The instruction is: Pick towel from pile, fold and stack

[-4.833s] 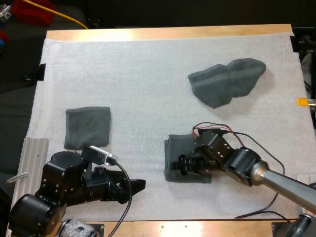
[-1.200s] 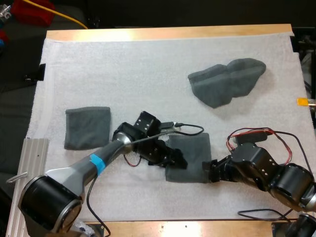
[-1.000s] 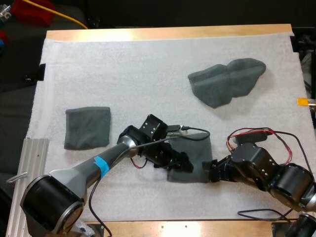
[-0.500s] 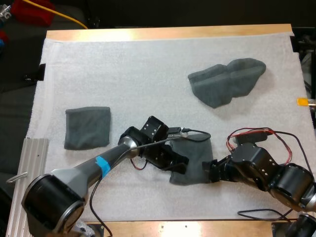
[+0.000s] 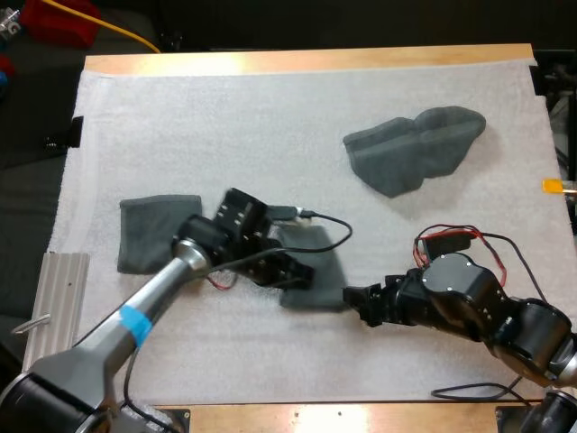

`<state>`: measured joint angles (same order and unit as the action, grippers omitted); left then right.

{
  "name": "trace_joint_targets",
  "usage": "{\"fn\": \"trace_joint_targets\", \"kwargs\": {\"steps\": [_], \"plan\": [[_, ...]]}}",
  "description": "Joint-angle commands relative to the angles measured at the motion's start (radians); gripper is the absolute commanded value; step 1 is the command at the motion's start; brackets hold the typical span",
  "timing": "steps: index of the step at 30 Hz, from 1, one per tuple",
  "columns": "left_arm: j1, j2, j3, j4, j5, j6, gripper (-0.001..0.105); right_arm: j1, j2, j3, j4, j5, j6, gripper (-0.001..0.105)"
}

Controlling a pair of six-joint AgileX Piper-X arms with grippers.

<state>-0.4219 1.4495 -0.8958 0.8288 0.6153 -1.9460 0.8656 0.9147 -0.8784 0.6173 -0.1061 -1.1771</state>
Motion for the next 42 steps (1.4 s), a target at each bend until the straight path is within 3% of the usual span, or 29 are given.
{"fn": "trace_joint_targets", "kwargs": {"steps": [1,8,17,22,26,34,42], "plan": [[0.017,-0.02,-0.031,0.058,-0.03,0.058,0.0,0.0,-0.005,-0.005,-0.015,-0.013,0.013,0.076],[0.133,-0.029,-0.175,0.264,-0.115,0.228,0.0,0.0,-0.005,-0.005,-0.016,-0.034,0.014,0.076],[0.22,-0.029,-0.329,0.368,-0.221,0.367,0.0,0.0,-0.005,-0.005,-0.016,-0.056,0.014,0.076],[0.264,-0.029,-0.354,0.374,-0.243,0.407,0.0,0.0,-0.005,-0.005,-0.016,-0.072,0.014,0.076],[0.296,-0.029,-0.354,0.393,-0.372,0.452,0.0,0.0,-0.005,-0.005,-0.016,-0.082,0.014,0.076],[0.372,-0.029,-0.354,0.402,-0.492,0.523,0.0,0.0,-0.005,-0.005,-0.016,-0.082,0.014,0.076],[0.434,0.013,-0.354,0.402,-0.452,0.546,0.0,0.0,-0.005,-0.005,-0.015,-0.082,0.014,0.076]]}}
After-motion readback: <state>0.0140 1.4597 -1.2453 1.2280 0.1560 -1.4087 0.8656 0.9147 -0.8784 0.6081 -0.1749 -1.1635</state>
